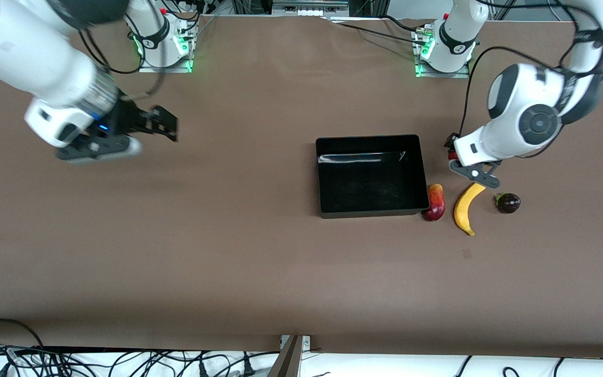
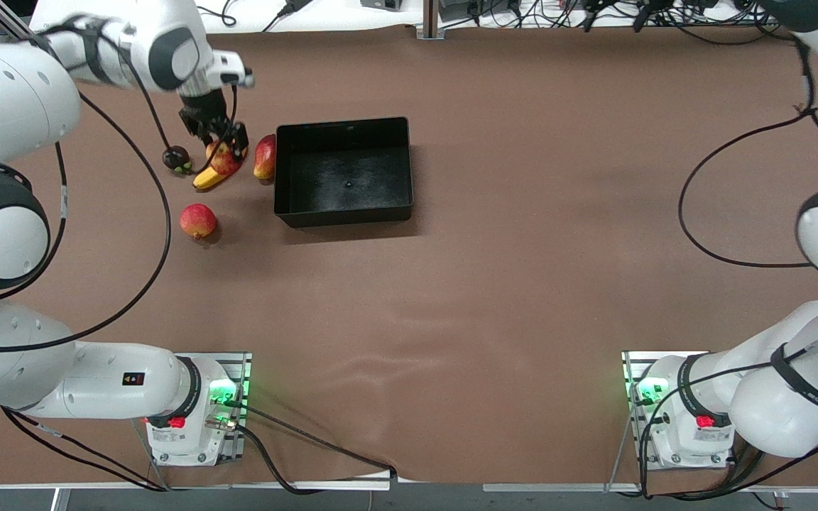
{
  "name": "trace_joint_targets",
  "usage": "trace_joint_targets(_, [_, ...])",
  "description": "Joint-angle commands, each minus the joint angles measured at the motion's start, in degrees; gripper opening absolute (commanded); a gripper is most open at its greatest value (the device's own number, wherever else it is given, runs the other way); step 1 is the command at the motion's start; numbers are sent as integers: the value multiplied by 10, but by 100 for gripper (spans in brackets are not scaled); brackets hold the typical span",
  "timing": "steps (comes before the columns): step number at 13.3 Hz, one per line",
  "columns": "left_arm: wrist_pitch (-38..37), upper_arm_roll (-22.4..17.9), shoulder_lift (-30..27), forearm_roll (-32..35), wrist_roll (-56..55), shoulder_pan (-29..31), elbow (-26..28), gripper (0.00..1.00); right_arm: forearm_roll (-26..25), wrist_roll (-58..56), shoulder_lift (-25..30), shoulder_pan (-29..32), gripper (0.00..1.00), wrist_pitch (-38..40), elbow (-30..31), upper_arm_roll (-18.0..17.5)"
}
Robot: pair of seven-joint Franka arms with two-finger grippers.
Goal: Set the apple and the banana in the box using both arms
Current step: 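Lift the apple with the left gripper while the right gripper releases the box, then lower the apple into the black box and open the left gripper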
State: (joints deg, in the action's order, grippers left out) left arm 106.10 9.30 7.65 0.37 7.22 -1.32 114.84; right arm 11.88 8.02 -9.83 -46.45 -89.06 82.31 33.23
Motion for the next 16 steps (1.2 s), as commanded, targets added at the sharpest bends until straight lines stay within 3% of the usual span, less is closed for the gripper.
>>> trace_joint_targets(1, [-15,13,53,-46,-118,-31,-56,17,-47,-7,88,-8,100,-8,95,-4])
trace_joint_targets(5, [72,21,90,-42,-218,-92,-29,20,-76,-19,119,6,100,-20,131,-12])
trace_joint_targets(6, [102,22,95,-41,-225,-98,-10,19,-77,-26,120,44,100,-21,132,-46])
trace_joint_targets(9, [249,22,105,-40,-233,-124,77,23,-82,-55,120,260,100,-26,133,-234])
trace_joint_targets(11, [301,21,130,-40,-240,-142,95,28,-83,-68,122,352,100,-25,133,-313])
trace_joint_targets(12, [311,21,141,-40,-251,-142,95,38,-83,-69,125,395,100,-23,133,-350])
trace_joint_targets(13, [311,21,142,-40,-258,-142,94,63,-83,-69,128,428,100,-23,137,-379])
trace_joint_targets(14, [303,22,138,-40,-260,-141,89,100,-84,-69,135,435,100,-25,141,-384])
trace_joint_targets(16, [267,17,114,-40,-260,-134,80,100,-91,-71,135,434,100,-25,136,-384])
